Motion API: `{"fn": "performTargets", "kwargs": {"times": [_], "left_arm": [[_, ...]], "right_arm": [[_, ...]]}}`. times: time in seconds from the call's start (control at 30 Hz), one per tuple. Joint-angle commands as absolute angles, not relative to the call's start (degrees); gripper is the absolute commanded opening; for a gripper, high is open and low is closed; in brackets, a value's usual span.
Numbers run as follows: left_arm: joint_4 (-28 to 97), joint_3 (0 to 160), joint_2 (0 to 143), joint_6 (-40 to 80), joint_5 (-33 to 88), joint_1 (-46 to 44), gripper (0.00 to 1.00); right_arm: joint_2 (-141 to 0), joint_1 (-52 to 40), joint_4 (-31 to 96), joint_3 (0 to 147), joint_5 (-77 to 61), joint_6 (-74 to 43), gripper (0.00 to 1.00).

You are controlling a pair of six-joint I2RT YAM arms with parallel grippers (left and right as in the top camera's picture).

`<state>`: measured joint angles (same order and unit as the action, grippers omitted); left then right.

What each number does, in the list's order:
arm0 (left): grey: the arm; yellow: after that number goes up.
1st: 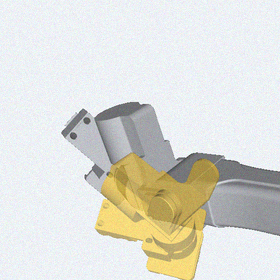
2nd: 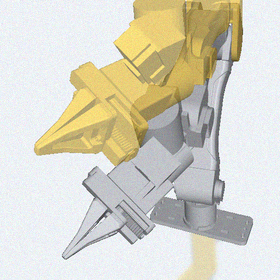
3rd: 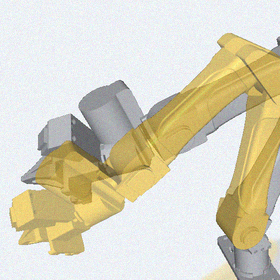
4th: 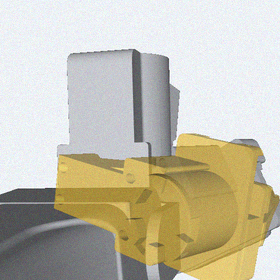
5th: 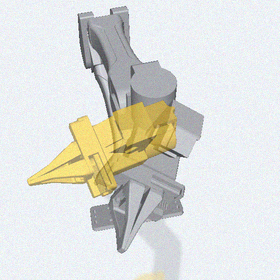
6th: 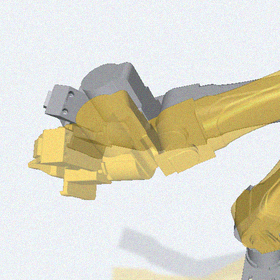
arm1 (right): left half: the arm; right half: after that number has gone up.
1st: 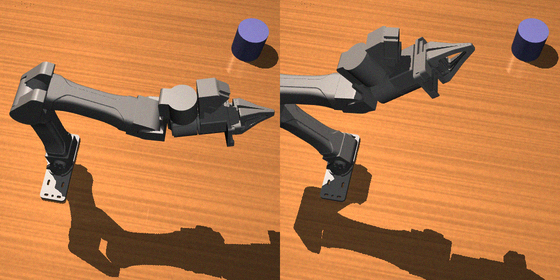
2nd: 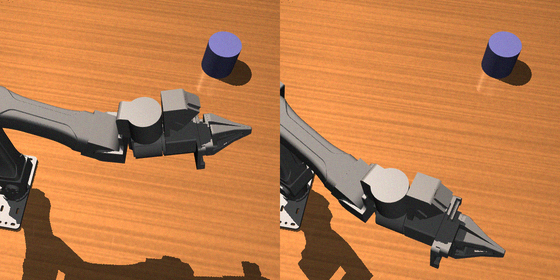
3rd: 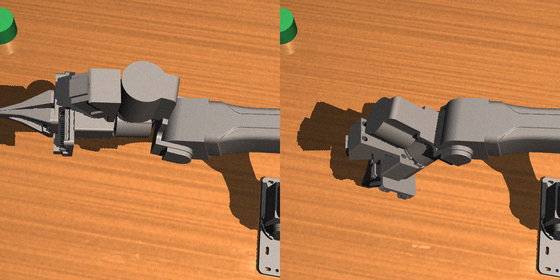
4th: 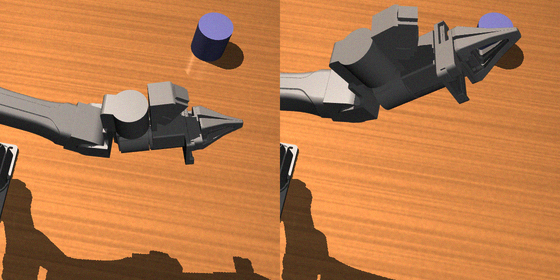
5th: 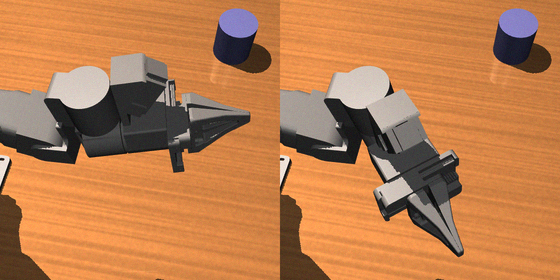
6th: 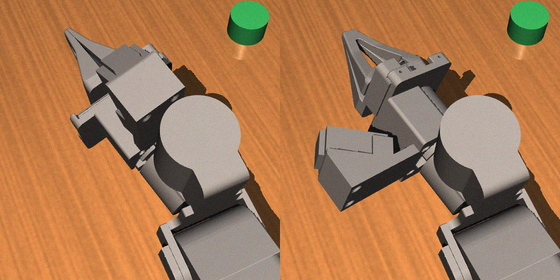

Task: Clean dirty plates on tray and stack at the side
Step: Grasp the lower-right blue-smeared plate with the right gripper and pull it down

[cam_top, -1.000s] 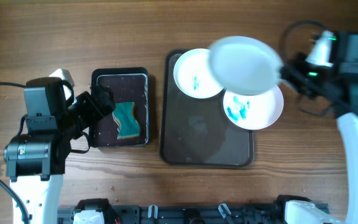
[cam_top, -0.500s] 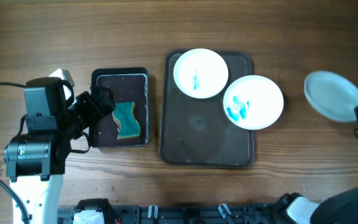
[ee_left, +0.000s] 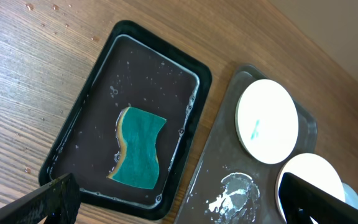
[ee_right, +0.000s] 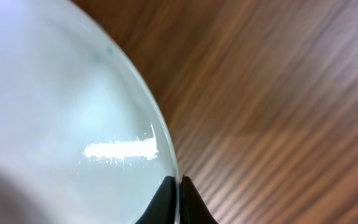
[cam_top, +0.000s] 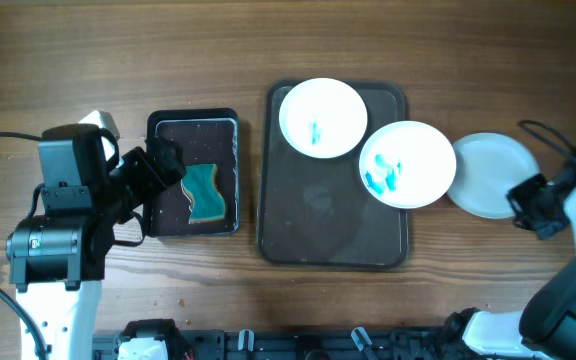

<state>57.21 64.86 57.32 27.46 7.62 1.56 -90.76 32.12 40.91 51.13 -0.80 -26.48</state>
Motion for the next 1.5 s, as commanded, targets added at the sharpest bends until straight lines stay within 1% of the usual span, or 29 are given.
{"fn": "performTargets", "kwargs": {"times": [0.0, 0.03, 0.07, 0.1, 0.13, 0.17, 0.2, 0.33, 0.4, 0.47, 0.53, 0.67, 0.73, 0.8, 0.83, 0.87, 0.9, 0.93, 0.97, 1.0, 1.07, 1.1, 1.13, 1.2, 1.23, 1.4, 1.47], "left_arm": [[57.1, 65.7, 57.0, 27.4, 8.5, 1.8, 1.00], [57.1, 65.7, 57.0, 27.4, 8.5, 1.8, 1.00], [57.1, 65.7, 57.0, 27.4, 8.5, 1.8, 1.00], [57.1, 65.7, 57.0, 27.4, 8.5, 1.8, 1.00], [57.1, 65.7, 57.0, 27.4, 8.5, 1.8, 1.00], [57.1, 65.7, 57.0, 27.4, 8.5, 1.8, 1.00], [57.1, 65.7, 57.0, 27.4, 8.5, 1.8, 1.00], [57.1, 65.7, 57.0, 27.4, 8.5, 1.8, 1.00], [57.1, 65.7, 57.0, 27.4, 8.5, 1.8, 1.00], [57.1, 65.7, 57.0, 27.4, 8.5, 1.8, 1.00], [57.1, 65.7, 57.0, 27.4, 8.5, 1.8, 1.00], [57.1, 65.7, 57.0, 27.4, 8.5, 1.8, 1.00], [57.1, 65.7, 57.0, 27.4, 8.5, 1.8, 1.00], [57.1, 65.7, 57.0, 27.4, 8.5, 1.8, 1.00], [57.1, 65.7, 57.0, 27.4, 8.5, 1.8, 1.00], [57.1, 65.7, 57.0, 27.4, 8.5, 1.8, 1.00], [57.1, 65.7, 57.0, 27.4, 8.5, 1.8, 1.00], [57.1, 65.7, 57.0, 27.4, 8.5, 1.8, 1.00], [57.1, 65.7, 57.0, 27.4, 8.5, 1.8, 1.00], [57.1, 65.7, 57.0, 27.4, 8.5, 1.8, 1.00], [57.1, 65.7, 57.0, 27.4, 8.5, 1.8, 1.00], [57.1, 65.7, 57.0, 27.4, 8.5, 1.8, 1.00], [57.1, 65.7, 57.0, 27.4, 8.5, 1.8, 1.00], [57.1, 65.7, 57.0, 27.4, 8.5, 1.8, 1.00], [57.1, 65.7, 57.0, 27.4, 8.5, 1.8, 1.00], [57.1, 65.7, 57.0, 27.4, 8.5, 1.8, 1.00], [57.1, 65.7, 57.0, 27.4, 8.5, 1.8, 1.00]], "right_arm": [[-91.2, 24.7, 40.6, 50.2, 2.7, -26.3, 0.04], [-91.0, 23.5, 40.9, 50.2, 4.4, -28.0, 0.04], [-90.7, 23.0, 41.5, 50.2, 5.8, -30.1, 0.08], [-90.3, 22.9, 42.1, 50.4, 6.5, -31.7, 0.22], [-89.8, 23.3, 42.5, 50.5, 6.6, -32.1, 0.42], [-89.2, 23.7, 43.1, 50.9, 6.6, -32.1, 0.49], [-87.8, 24.4, 44.2, 52.0, 6.7, -32.0, 0.52], [-82.4, 24.4, 47.1, 55.9, 4.5, -26.8, 0.53], [-77.9, 23.6, 47.5, 58.2, -4.8, -18.9, 0.50], [-73.8, 21.6, 47.3, 58.6, -16.3, -12.4, 0.50], [-70.8, 18.6, 48.2, 58.6, -20.9, -11.6, 0.49], [-71.0, 13.4, 47.9, 57.7, -15.0, -11.7, 0.47], [-74.7, 11.4, 43.1, 55.1, -9.5, -12.0, 0.46], [-78.0, 11.4, 40.7, 54.3, -9.2, -11.3, 0.57], [-79.9, 11.4, 39.7, 54.3, -8.8, -10.1, 0.59], [-81.8, 11.4, 38.3, 54.3, -8.6, -9.2, 0.57], [-84.3, 11.4, 36.4, 54.3, -9.3, -9.0, 0.54], [-86.1, 11.4, 35.4, 54.3, -10.6, -8.9, 0.48], [-88.0, 11.4, 34.7, 54.3, -11.8, -8.6, 0.41], [-90.3, 11.4, 34.0, 54.3, -12.0, -8.3, 0.38], [-93.8, 11.4, 33.0, 54.3, -11.8, -8.4, 0.36], [-95.6, 11.4, 32.7, 54.3, -11.8, -8.3, 0.33], [-97.0, 11.4, 32.6, 54.3, -11.8, -8.3, 0.28], [-98.4, 11.4, 33.5, 54.3, -11.8, -8.4, 0.07], [-98.4, 11.4, 34.3, 54.3, -11.9, -9.3, 0.04], [-94.1, 11.4, 40.1, 55.4, -11.9, -10.7, 0.04], [-90.1, 11.4, 44.0, 56.1, -12.1, -11.0, 0.04]]}}
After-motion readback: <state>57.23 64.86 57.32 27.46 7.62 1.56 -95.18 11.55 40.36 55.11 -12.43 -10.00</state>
